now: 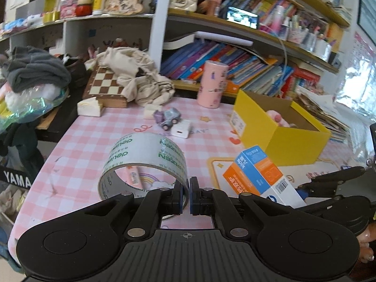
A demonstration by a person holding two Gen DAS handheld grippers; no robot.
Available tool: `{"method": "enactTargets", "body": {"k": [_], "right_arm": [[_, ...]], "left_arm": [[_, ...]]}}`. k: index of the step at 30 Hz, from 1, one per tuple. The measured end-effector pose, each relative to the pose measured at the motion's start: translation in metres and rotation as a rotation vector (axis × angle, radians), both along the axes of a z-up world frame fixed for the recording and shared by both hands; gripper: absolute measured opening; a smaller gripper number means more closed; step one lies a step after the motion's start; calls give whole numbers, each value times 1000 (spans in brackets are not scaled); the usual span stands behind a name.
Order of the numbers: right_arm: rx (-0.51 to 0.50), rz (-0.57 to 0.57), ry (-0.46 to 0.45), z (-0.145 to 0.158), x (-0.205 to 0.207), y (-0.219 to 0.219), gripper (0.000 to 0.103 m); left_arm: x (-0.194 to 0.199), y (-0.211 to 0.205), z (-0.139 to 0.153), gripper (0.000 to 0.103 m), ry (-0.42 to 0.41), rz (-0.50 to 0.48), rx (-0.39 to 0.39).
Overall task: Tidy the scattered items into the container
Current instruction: 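Carry the tape roll and usmile box toward the yellow box with both tools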
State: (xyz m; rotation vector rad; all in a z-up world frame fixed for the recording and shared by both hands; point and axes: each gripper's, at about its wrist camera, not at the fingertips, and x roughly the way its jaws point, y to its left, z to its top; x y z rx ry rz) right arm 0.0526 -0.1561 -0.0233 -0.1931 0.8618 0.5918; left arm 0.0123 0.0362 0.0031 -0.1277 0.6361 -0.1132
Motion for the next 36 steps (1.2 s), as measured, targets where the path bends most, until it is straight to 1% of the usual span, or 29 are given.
{"method": "enactTargets", "body": {"k": [7, 18, 28, 36], "right_arm": [[6, -50, -19, 4, -16, -7, 38], [-22, -110, -33, 6, -36, -17, 38], [-46, -158, -32, 5, -40, -28, 38], [-56, -209, -27, 4, -41, -42, 38]], "left_arm": [[-12, -6, 2, 4, -15, -47, -2], [-20, -16, -5, 4, -5, -116, -42], [-16, -24, -8, 4, -3, -161, -68], [-5, -41, -11, 4, 7, -222, -73]]}}
